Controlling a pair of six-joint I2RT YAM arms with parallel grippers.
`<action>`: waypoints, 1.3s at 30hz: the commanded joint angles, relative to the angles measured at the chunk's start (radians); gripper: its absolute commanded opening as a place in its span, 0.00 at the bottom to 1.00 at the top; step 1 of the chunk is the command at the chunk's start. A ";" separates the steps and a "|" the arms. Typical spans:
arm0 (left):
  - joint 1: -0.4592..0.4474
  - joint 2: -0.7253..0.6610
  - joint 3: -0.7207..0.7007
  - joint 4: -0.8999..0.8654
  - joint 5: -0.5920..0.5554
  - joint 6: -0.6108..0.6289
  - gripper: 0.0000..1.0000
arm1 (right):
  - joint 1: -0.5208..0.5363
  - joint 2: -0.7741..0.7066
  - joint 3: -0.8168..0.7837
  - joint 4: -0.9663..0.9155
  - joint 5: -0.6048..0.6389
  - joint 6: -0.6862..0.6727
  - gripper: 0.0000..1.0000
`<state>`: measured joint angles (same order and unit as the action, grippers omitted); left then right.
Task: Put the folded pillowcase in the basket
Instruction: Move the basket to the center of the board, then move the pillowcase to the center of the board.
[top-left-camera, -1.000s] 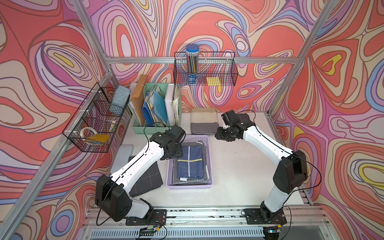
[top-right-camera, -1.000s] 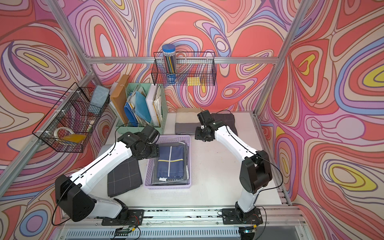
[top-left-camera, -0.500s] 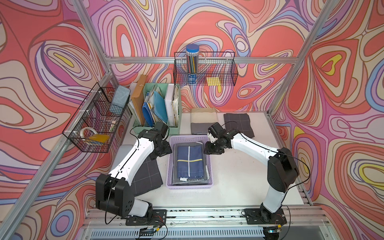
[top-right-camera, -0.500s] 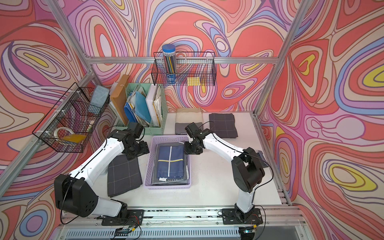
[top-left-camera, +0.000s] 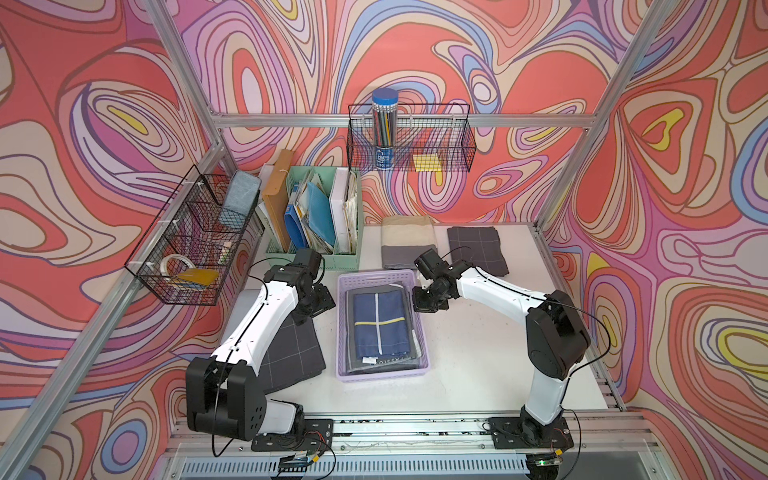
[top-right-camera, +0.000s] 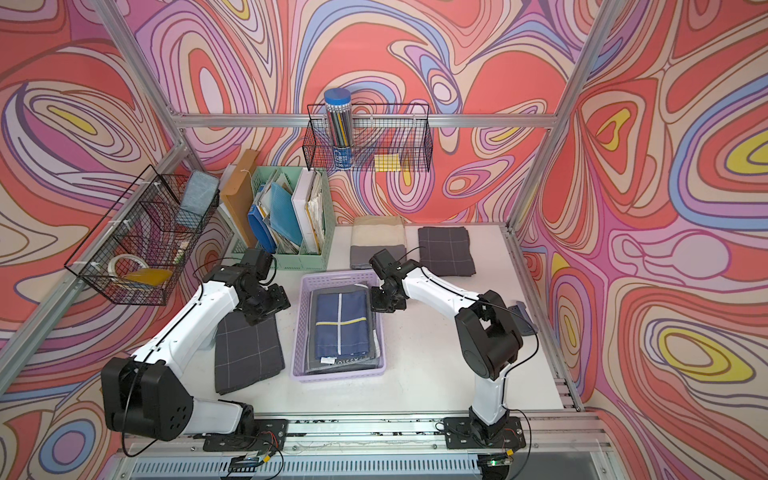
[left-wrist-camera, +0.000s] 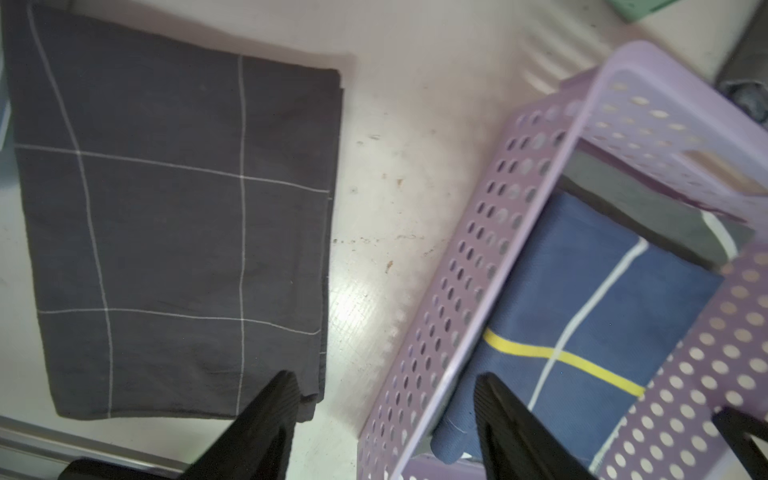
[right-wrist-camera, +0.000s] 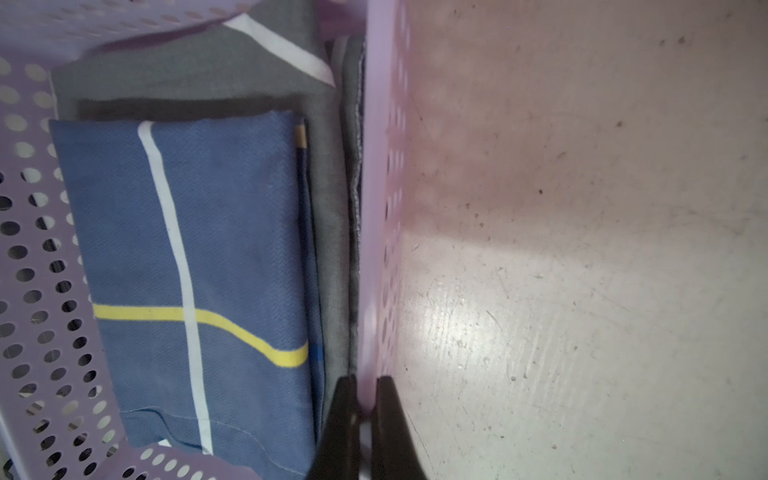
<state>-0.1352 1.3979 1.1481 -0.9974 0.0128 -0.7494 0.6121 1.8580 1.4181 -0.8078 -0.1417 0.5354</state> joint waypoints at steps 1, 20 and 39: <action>0.014 -0.023 -0.014 -0.017 -0.050 -0.094 0.73 | -0.027 -0.050 -0.067 -0.099 0.140 -0.011 0.00; 0.148 0.331 -0.048 0.016 0.125 -0.109 0.70 | -0.229 -0.360 -0.267 -0.171 0.306 -0.061 0.47; 0.070 0.407 -0.152 0.148 0.305 -0.147 0.65 | -0.229 -0.413 -0.164 -0.147 0.298 -0.086 0.49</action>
<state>-0.0109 1.7561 1.0245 -0.9310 0.2260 -0.8814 0.3813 1.4368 1.2407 -0.9707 0.1425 0.4580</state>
